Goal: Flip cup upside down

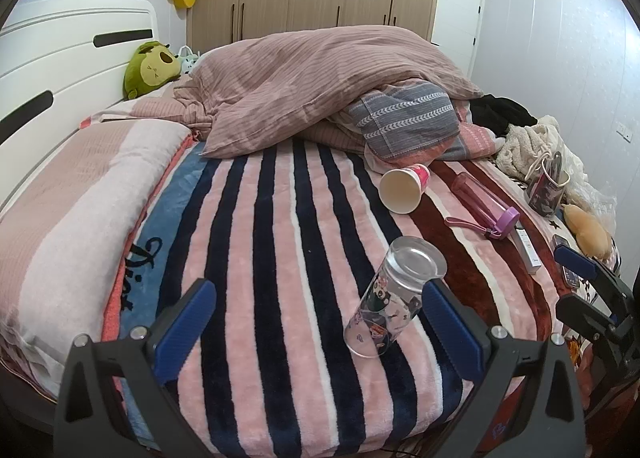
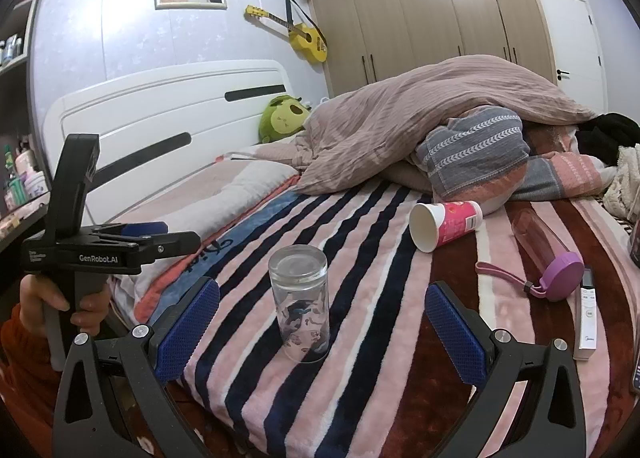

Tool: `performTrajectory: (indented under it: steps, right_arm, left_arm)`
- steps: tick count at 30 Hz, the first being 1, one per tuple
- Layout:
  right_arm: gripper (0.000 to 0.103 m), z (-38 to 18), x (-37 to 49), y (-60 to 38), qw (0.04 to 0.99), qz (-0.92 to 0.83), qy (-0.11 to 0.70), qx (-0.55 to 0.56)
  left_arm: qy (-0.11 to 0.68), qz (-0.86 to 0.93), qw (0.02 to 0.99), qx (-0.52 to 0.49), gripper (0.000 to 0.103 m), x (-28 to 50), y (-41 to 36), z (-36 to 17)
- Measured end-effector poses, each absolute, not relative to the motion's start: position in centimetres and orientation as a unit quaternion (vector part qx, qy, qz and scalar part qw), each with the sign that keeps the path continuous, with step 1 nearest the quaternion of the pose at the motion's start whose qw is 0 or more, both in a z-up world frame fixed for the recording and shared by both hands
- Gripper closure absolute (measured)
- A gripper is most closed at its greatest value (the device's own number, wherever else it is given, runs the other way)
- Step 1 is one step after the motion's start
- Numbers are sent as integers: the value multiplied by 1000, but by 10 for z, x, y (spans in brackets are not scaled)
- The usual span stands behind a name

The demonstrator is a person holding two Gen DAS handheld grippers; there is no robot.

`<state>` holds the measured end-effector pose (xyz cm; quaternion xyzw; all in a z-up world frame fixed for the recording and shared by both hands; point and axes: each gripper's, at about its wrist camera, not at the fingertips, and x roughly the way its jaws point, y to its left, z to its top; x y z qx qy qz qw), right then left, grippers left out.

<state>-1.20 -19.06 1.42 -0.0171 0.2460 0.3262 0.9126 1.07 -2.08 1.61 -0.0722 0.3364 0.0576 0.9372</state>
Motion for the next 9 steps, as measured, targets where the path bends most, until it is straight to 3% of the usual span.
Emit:
performTrajectory:
  steps: [9]
  right_arm:
    - [0,14,-11,-191,913,324,248,-16]
  left_arm:
    - [337,58,937,-69,1,11,-22,17]
